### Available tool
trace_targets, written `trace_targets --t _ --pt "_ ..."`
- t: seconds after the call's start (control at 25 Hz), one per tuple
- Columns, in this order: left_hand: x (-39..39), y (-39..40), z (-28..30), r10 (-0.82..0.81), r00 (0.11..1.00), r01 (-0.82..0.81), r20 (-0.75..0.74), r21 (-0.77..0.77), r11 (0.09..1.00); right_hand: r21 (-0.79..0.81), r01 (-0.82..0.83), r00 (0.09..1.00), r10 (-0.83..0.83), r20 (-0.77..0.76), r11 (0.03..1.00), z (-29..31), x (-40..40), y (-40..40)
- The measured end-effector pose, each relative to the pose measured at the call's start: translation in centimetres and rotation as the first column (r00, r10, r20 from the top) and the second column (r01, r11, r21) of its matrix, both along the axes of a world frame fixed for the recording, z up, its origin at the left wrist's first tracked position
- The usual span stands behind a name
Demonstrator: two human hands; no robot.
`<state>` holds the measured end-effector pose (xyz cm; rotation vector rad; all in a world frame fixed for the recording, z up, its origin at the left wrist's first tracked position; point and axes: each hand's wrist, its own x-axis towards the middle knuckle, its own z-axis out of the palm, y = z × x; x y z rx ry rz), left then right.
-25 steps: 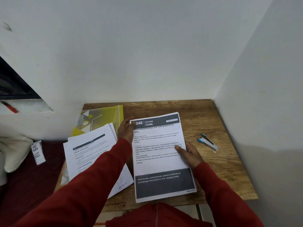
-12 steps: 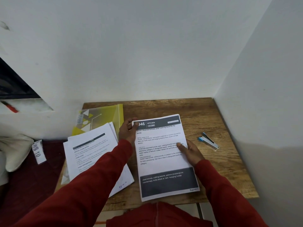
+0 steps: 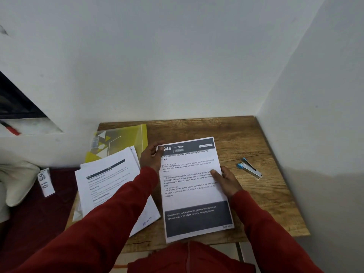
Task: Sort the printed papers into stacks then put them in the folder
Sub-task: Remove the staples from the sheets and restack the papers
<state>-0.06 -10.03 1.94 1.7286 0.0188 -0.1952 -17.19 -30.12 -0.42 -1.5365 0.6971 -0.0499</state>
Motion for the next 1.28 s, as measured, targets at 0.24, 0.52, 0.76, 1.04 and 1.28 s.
trace_targets --t 0.24,0.52,0.76,1.04,1.28 --pt "-0.1 0.6 -2.5 -0.033 0.995 0.053 -0.097 0.214 0.975 -0.578 -0.226 0.955 0.060 -0.292 0.784 -0.5 1.6 -0.6" --pt "0.9 -0.2 -2.9 -0.075 0.996 0.085 -0.040 0.415 0.906 -0.582 -0.371 0.902 0.131 -0.412 0.724 0.9 4.0 -0.8" --pt "1.6 -1.1 -3.1 -0.086 0.996 0.089 -0.026 0.442 0.892 -0.603 -0.364 0.899 0.099 -0.426 0.710 1.1 5.5 -2.0" --pt "0.5 -0.7 -2.8 -0.029 0.994 0.063 -0.105 0.332 0.941 -0.590 -0.220 0.933 -0.009 -0.361 0.777 0.9 5.4 -1.7" --pt "-1.8 1.3 -2.9 -0.014 0.993 0.061 -0.114 0.419 0.906 -0.628 -0.170 0.947 -0.050 -0.318 0.760 0.4 5.1 -1.6"
